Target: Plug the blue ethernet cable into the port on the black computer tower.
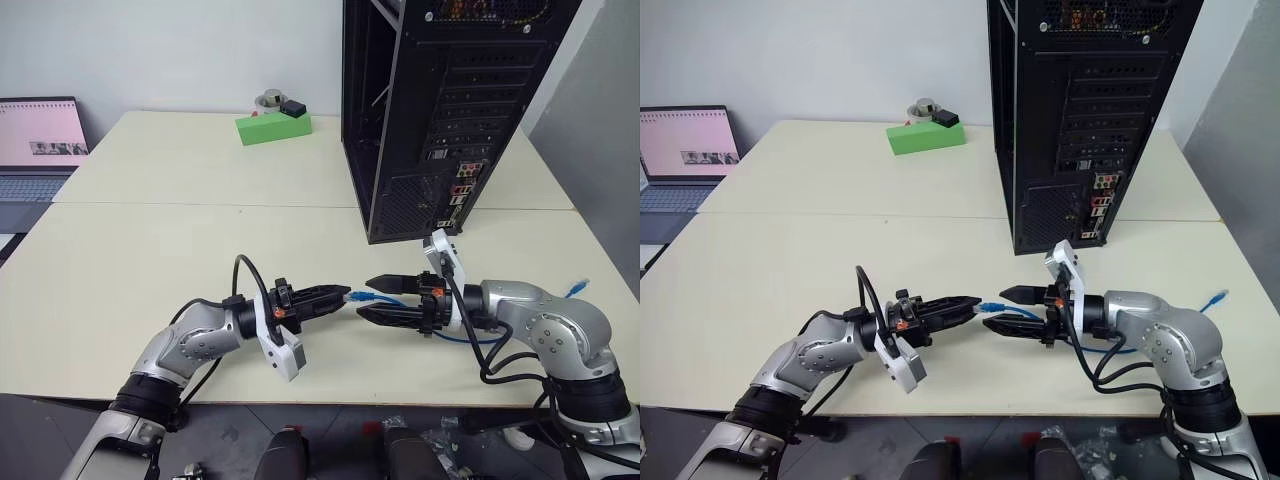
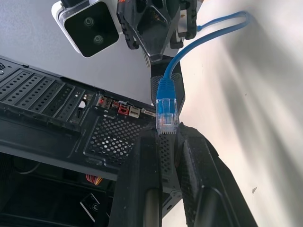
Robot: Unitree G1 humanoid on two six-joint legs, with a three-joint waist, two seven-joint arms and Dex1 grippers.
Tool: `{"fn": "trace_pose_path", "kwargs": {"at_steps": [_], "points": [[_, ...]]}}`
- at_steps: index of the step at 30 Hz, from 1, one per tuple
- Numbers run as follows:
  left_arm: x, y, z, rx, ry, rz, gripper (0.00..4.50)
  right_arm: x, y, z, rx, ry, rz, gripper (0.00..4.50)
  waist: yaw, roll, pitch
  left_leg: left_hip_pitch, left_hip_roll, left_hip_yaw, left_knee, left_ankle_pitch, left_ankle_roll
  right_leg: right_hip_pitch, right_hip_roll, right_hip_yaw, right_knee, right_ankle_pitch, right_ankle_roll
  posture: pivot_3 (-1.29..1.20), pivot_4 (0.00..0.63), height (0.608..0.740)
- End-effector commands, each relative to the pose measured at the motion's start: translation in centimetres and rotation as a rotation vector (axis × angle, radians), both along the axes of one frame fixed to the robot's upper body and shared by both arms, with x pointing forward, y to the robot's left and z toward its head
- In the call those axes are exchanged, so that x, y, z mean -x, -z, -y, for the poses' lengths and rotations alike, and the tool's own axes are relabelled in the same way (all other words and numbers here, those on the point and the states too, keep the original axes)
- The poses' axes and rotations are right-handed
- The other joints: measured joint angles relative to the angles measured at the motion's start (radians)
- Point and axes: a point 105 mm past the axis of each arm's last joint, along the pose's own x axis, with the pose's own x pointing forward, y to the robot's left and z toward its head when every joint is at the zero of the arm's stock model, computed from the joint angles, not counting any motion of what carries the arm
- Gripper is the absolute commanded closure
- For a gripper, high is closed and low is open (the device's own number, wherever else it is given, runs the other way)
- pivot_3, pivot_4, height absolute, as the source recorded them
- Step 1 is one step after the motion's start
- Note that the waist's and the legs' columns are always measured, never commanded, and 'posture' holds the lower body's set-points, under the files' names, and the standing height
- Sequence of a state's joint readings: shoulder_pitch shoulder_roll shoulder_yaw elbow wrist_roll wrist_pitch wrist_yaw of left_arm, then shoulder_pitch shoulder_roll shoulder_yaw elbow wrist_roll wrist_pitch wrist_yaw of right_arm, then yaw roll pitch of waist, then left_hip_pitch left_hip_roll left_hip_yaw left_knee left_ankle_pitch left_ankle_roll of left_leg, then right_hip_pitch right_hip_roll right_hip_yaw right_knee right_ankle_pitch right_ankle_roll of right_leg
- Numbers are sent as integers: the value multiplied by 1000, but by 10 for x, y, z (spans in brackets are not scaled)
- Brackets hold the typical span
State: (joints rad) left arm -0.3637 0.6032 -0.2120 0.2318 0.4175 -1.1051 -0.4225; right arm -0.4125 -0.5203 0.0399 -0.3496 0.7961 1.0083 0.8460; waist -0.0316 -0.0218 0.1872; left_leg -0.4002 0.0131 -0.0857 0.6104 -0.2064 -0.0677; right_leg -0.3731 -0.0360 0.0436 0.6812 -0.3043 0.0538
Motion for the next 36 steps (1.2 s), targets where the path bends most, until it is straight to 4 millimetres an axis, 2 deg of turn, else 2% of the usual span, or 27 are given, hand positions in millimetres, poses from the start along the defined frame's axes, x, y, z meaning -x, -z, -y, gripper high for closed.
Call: {"fn": "trace_pose_path", "kwargs": {"at_steps": [1, 4, 6, 14, 23, 26, 36], "points": [[6, -9, 2, 14, 32, 51, 4313, -3, -11, -1, -17, 11, 99, 693, 0, 0, 0, 0, 0, 0, 0, 0, 0, 0, 0, 0, 0, 0, 0, 0, 150, 740], [4, -12, -1, 7, 27, 77, 4313, -8, -9, -4, 18, 31, 241, 693, 0, 0, 0, 0, 0, 0, 0, 0, 0, 0, 0, 0, 0, 0, 0, 0, 150, 740], [2, -14, -3, 3, 24, 104, 4313, -8, -5, -6, 23, 33, 268, 693, 0, 0, 0, 0, 0, 0, 0, 0, 0, 0, 0, 0, 0, 0, 0, 0, 150, 740], [-2, -17, -8, -10, 30, 153, 4314, -1, -2, -7, -18, -2, 135, 693, -1, 0, 0, 0, 0, 0, 0, 0, 0, 0, 0, 0, 0, 0, 0, 0, 150, 740], [-2, -15, -9, -10, 29, 159, 4316, 0, -8, -5, -46, -14, 85, 693, 0, 0, 0, 0, 0, 0, 0, 0, 0, 0, 0, 0, 0, 0, 0, 0, 150, 740], [-1, -16, -9, -7, 28, 161, 4316, -1, -8, -5, -43, -13, 81, 1164, 0, 0, 0, 0, 0, 0, 0, 0, 0, 0, 0, 0, 0, 0, 0, 0, 150, 740], [1, -14, -7, -3, 34, 158, 4316, -2, -7, -4, -37, -19, 68, 3590, 0, 0, 0, 0, 0, 0, 0, 0, 0, 0, 0, 0, 0, 0, 0, 0, 150, 740]]}}
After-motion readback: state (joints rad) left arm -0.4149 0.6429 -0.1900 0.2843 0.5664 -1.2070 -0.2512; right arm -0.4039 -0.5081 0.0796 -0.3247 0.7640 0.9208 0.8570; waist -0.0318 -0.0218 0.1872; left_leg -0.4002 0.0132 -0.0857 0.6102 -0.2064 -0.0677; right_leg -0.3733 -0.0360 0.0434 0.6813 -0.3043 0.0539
